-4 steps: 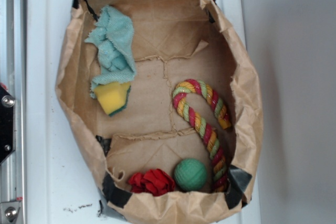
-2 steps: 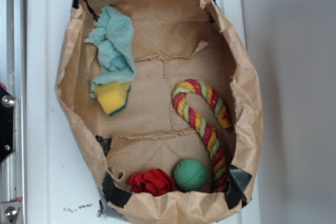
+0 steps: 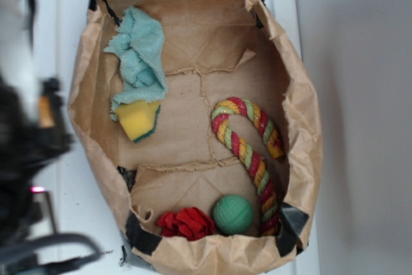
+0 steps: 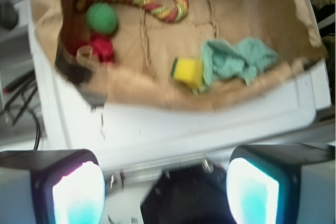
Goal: Grab the blue cloth.
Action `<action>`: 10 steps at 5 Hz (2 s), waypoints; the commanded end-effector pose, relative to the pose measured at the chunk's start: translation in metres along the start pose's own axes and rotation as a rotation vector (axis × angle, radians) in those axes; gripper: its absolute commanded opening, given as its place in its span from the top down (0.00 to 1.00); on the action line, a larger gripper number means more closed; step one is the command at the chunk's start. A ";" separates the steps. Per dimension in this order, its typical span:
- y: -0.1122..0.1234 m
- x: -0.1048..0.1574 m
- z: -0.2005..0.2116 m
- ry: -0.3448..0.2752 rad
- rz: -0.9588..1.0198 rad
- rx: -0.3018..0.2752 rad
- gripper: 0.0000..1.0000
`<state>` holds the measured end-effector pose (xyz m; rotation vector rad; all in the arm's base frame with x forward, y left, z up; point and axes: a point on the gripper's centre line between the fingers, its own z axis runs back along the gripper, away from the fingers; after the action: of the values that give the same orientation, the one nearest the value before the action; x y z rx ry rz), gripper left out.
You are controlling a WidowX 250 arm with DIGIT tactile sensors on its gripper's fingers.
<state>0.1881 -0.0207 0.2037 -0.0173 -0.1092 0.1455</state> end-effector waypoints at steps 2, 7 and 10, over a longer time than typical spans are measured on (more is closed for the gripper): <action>0.042 0.063 -0.069 0.008 0.125 0.023 0.00; 0.056 0.079 -0.081 0.002 0.209 0.019 0.00; 0.115 0.057 -0.082 -0.009 0.956 0.084 0.00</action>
<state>0.2423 0.0952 0.1142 0.0207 -0.0499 1.0800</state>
